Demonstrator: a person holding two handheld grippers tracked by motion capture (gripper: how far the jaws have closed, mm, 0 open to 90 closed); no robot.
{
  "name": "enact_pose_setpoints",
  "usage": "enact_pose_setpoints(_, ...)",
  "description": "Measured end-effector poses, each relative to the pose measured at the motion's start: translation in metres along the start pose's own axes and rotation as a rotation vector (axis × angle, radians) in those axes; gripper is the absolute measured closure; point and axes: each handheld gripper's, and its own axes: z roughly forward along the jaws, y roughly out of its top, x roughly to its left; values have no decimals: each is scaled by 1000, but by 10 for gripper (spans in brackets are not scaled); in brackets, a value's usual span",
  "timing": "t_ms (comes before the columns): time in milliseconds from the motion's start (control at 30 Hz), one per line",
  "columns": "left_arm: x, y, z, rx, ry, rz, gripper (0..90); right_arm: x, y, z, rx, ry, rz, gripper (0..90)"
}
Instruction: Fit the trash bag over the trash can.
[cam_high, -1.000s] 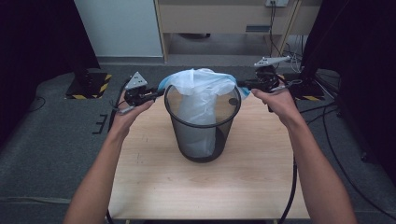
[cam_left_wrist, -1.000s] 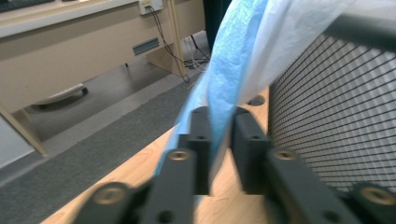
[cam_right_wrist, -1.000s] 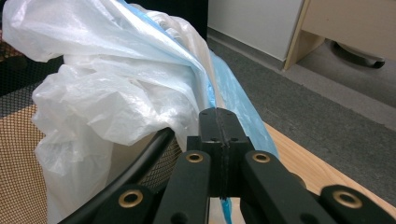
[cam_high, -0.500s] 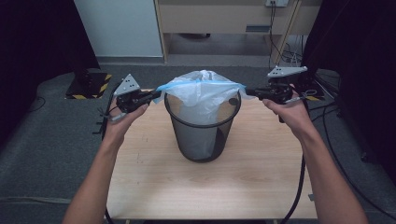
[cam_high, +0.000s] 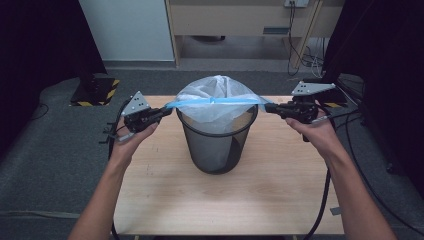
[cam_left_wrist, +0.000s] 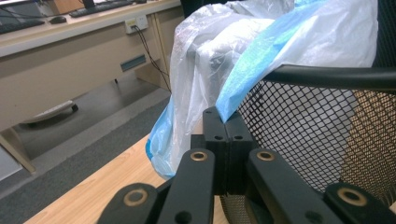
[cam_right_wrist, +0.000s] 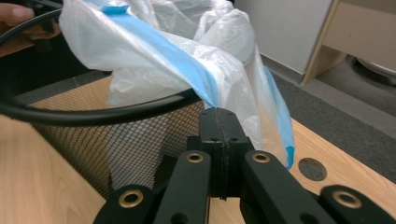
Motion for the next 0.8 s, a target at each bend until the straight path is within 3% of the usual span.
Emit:
enact_pose_setpoints(133, 0, 0, 2, 1, -1, -1, 899, 1, -1, 1, 6, -13, 0, 900)
enact_pose_setpoints(167, 1, 1, 3, -2, 3, -6, 899, 0, -1, 1, 0, -16, -8, 823)
enact_pose_setpoints(200, 1, 1, 3, -2, 3, -6, 899, 0, -1, 1, 0, -16, -8, 823)
enact_pose_setpoints(300, 2, 2, 5, -2, 2, -8, 898, -1, -1, 5, 3, -45, -22, 666)
enact_pose_setpoints(500, 3, 6, 5, -2, -1, -1, 899, 0, -3, 13, 9, -70, -76, 561)
enact_pose_setpoints(600, 1, 8, 5, -7, -3, 2, 898, 0, -4, 15, 20, -83, -90, 633)
enact_pose_setpoints(633, 0, 9, 3, -9, -5, 9, 899, 0, -4, 17, 36, -90, -96, 808)
enact_pose_setpoints(667, 0, 9, 3, -9, -5, 9, 898, 0, -4, 17, 36, -90, -96, 808)
enact_pose_setpoints(700, -1, 10, 2, -12, -6, 10, 898, 1, -3, 15, 34, -74, -91, 881)
enact_pose_setpoints(800, -3, 9, -1, -15, -6, 12, 899, 3, -3, 13, 28, -52, -92, 900)
